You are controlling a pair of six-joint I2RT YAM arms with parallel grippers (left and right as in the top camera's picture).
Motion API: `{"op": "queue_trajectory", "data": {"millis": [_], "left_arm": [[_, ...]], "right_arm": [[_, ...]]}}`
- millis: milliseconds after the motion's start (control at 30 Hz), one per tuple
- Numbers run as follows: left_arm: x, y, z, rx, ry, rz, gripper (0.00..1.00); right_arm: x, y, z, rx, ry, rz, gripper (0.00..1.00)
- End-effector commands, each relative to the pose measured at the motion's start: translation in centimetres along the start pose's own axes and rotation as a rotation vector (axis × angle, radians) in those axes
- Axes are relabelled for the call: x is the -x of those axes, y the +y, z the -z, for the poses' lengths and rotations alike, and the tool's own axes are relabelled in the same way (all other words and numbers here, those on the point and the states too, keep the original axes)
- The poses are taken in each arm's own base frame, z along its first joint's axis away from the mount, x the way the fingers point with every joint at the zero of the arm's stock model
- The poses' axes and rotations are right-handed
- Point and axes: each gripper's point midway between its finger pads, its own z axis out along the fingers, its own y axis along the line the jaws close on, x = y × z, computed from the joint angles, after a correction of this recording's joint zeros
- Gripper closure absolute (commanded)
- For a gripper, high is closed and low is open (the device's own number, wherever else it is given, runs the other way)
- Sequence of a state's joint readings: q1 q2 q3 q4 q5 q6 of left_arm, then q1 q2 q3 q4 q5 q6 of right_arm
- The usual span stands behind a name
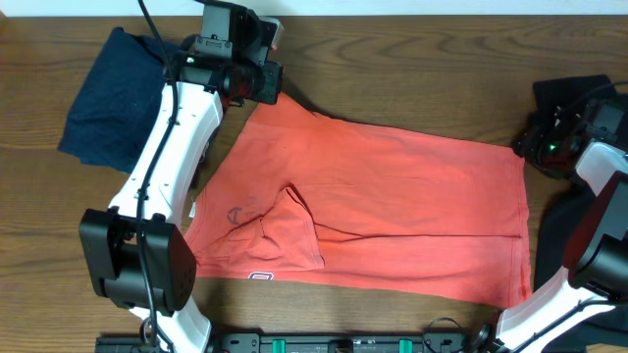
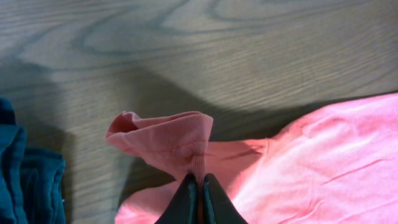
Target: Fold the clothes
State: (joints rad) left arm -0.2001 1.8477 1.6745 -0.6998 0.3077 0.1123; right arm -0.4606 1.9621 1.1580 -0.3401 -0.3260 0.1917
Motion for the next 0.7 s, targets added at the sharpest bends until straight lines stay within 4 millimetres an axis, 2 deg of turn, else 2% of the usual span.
{"op": "queue_trajectory", "data": {"millis": [0, 233, 400, 433, 467, 567, 667], "left_arm": [[0.4, 0.1, 0.6, 0.008, -0.01, -0.015, 0.94], [0.3, 0.1, 0.6, 0.008, -0.009, -0.015, 0.94], [0.3, 0.1, 0.6, 0.008, -0.009, -0.015, 0.94], [0.3, 0.1, 0.6, 0.008, -0.009, -0.014, 0.94], [0.3, 0.1, 0.6, 0.007, -0.009, -0.014, 0.94], [0.3, 0.1, 0.6, 0.008, -0.009, -0.014, 0.94], [0.1, 0.0, 0.7, 0.007, 0.0, -0.012, 0.94]], "right_arm": [[-0.7, 0.4, -1.1, 0.022, 0.03, 0.009, 0.48], [-0.9, 0.6, -1.4, 0.024, 0.038, 0.014, 0.51], [-1.3, 1.3, -1.5, 0.04, 0.049, 0.024, 0.71], [-1.4, 1.5, -1.6, 0.043, 0.053, 0.025, 0.85], [-1.4, 1.5, -1.6, 0.043, 0.054, 0.025, 0.93], [-1.4, 1.5, -1.6, 0.043, 0.054, 0.024, 0.99], [-1.1, 1.2, -1.2, 0.049, 0.048, 0.012, 0.99]]}}
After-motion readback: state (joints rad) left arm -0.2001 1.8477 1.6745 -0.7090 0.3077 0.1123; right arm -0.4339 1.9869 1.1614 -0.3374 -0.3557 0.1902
